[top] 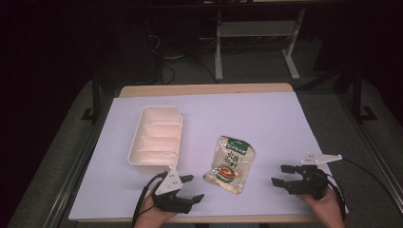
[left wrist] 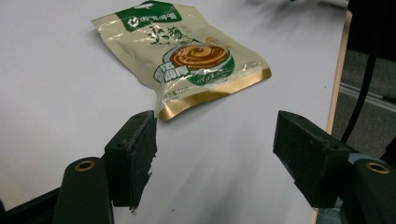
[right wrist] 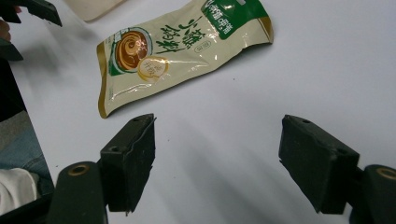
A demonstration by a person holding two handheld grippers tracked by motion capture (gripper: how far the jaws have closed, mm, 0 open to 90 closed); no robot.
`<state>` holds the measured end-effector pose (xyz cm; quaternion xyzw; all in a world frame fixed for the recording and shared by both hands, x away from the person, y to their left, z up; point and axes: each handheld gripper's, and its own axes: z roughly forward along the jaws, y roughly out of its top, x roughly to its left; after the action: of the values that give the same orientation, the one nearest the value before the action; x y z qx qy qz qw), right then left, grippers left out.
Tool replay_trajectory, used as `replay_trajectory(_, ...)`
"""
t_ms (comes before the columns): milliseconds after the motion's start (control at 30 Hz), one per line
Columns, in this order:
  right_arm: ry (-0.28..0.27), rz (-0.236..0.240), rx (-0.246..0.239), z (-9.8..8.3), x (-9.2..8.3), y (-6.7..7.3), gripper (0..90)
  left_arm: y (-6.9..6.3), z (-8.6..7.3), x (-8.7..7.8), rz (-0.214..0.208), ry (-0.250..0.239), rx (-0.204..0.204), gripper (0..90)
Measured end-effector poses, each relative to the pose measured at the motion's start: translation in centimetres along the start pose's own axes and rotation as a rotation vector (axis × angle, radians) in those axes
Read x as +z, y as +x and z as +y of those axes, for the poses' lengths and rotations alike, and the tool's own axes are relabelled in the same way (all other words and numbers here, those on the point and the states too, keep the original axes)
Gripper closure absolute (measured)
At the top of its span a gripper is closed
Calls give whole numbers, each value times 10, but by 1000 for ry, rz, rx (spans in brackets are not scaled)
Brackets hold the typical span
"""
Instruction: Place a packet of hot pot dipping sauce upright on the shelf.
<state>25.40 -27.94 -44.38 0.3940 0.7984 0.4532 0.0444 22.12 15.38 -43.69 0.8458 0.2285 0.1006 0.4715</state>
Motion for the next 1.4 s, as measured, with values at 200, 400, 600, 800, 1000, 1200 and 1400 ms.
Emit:
replay_trajectory(200,3,3,-8,1,3,-1,261,3,9,6,-8,-15,-22,312)
replay_trajectory(400,7,2,-11,3,4,-3,252,7,20,17,-40,-5,-20,346)
replay_trajectory(600,8,6,-13,8,9,-3,241,6,24,37,8,62,-10,466)
replay_trajectory(800,33,16,-28,15,15,-4,234,9,25,50,40,97,-10,572)
replay_trajectory(1000,51,24,-51,28,23,-4,227,10,27,57,51,116,8,652)
replay_trajectory(1200,72,27,-80,46,31,-6,227,8,27,61,63,138,39,708)
replay_trajectory(1400,94,52,-101,71,51,-10,228,5,27,66,34,173,36,740)
